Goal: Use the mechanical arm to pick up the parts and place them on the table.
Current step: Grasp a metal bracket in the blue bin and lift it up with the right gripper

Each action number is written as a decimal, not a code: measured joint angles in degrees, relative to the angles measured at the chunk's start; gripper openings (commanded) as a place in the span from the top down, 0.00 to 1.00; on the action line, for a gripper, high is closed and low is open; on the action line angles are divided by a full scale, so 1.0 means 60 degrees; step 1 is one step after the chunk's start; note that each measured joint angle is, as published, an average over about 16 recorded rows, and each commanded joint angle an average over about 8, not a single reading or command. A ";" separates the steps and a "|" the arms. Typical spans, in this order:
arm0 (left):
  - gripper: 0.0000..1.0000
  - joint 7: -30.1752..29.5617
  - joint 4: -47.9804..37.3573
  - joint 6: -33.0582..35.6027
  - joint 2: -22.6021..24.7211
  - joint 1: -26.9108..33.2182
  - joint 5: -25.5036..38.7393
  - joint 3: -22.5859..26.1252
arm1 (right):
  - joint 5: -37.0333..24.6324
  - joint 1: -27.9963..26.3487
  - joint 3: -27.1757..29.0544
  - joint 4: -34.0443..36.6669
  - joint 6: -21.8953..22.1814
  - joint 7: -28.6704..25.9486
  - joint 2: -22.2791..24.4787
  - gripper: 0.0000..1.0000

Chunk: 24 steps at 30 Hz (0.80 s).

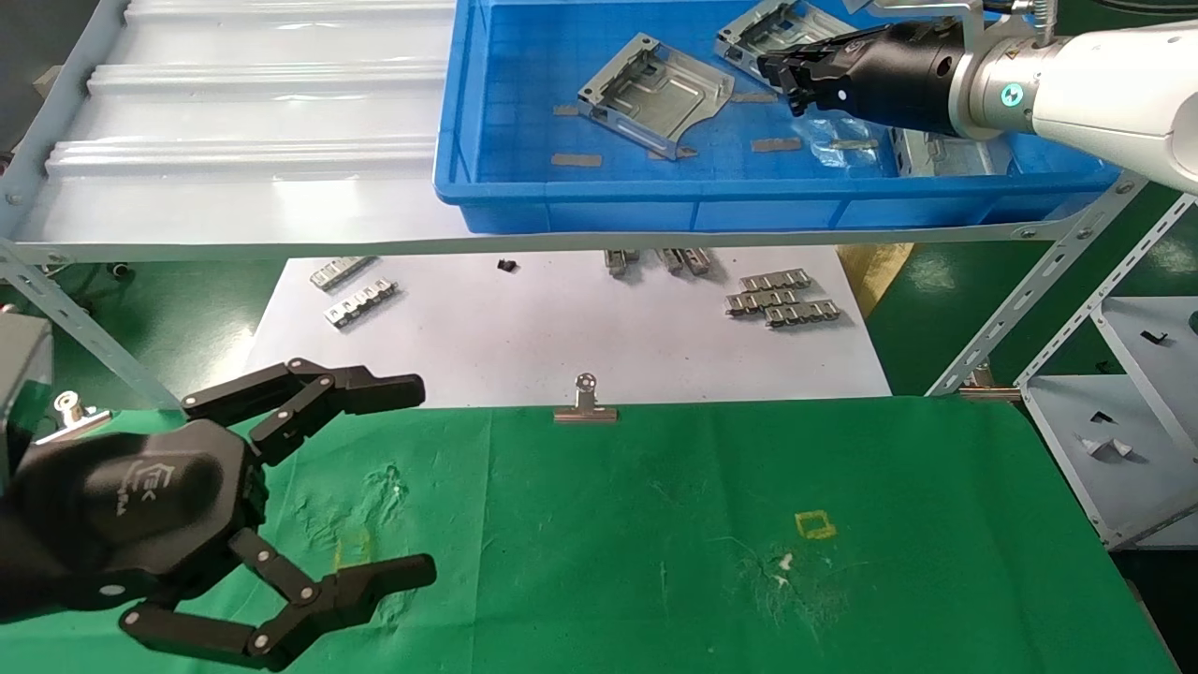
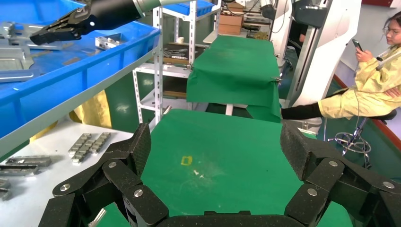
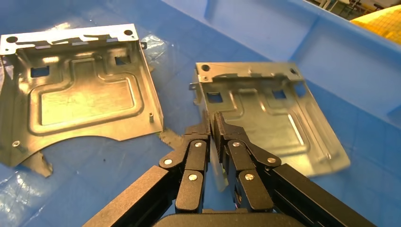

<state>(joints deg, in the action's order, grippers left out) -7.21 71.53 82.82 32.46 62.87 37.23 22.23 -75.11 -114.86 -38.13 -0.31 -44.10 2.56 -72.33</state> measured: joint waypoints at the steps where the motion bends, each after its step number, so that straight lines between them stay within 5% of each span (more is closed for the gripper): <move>1: 0.00 0.0000 0.0000 0.0000 0.0000 0.0000 0.0000 0.0000 | 0.0015 0.0013 0.0010 -0.0003 0.0019 0.0016 0.0001 1.00; 24: 0.00 0.0000 0.0000 0.0000 0.0000 0.0000 0.0000 0.0001 | 0.0313 0.0392 0.0221 0.0061 0.1650 0.0203 -0.0408 1.00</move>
<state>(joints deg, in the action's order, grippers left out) -7.21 71.53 82.82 32.46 62.87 37.23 22.24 -73.23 -112.51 -36.81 0.05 -34.20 3.78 -74.78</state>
